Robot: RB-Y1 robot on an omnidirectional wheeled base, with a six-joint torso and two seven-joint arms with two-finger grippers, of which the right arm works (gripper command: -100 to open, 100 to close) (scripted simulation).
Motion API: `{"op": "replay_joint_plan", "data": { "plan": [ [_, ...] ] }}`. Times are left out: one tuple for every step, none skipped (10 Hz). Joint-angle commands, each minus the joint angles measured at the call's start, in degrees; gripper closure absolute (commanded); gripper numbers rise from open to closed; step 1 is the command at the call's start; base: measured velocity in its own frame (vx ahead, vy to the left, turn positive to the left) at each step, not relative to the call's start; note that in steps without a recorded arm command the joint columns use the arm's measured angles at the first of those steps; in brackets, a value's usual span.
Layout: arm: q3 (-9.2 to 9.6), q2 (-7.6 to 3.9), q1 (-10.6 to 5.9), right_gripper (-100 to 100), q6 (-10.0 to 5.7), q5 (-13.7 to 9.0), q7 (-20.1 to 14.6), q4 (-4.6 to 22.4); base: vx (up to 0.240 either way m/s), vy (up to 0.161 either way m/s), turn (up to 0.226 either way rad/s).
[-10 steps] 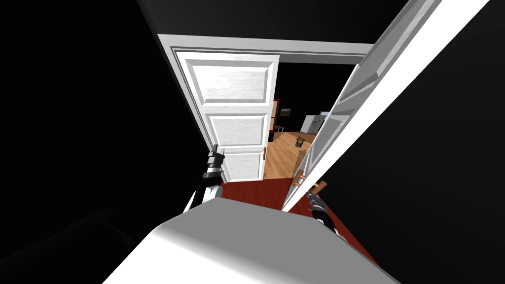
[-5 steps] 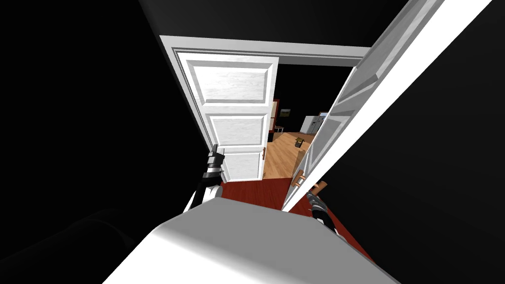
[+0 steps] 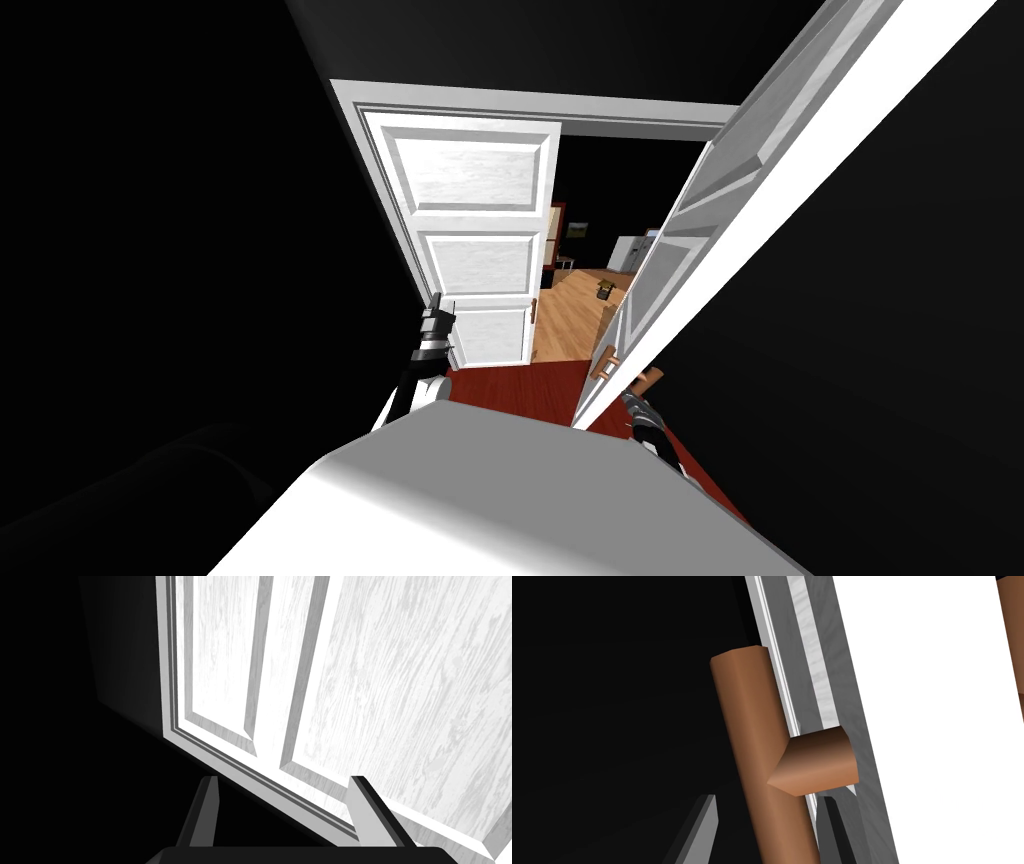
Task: Pull the door open
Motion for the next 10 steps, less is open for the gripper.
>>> {"op": "replay_joint_plan", "data": {
  "plan": [
    [-0.37, -0.16, 0.01, 100, 1.36, -0.59, -0.35, 1.60, -0.016, -0.035, -0.003],
    [-0.59, -0.15, -0.23, 100, 2.46, -1.45, -0.47, 1.83, -0.013, -0.044, -0.002],
    [-0.59, -0.15, -0.23, 100, 2.46, -1.45, -0.47, 1.83, -0.022, -0.027, -0.001],
    [-0.59, -0.15, -0.23, 100, 2.46, -1.45, -0.47, 1.83, -0.013, -0.016, -0.001],
    [-0.59, -0.15, -0.23, 100, 2.46, -1.45, -0.47, 1.83, 0.002, -0.011, -0.009],
    [-0.59, -0.15, -0.23, 100, 2.46, -1.45, -0.47, 1.83, 0.000, -0.006, -0.003],
    [-0.59, -0.15, -0.23, 100, 2.46, -1.45, -0.47, 1.83, 0.000, 0.000, 0.000],
    [-0.84, -0.14, -0.50, 100, 3.66, -2.40, -0.61, 2.08, -0.013, -0.021, 0.001],
    [-0.84, -0.14, -0.50, 100, 3.66, -2.40, -0.61, 2.08, -0.023, -0.022, 0.002],
    [-0.84, -0.14, -0.50, 100, 3.66, -2.40, -0.61, 2.08, -0.016, -0.016, -0.005]
  ]
}}
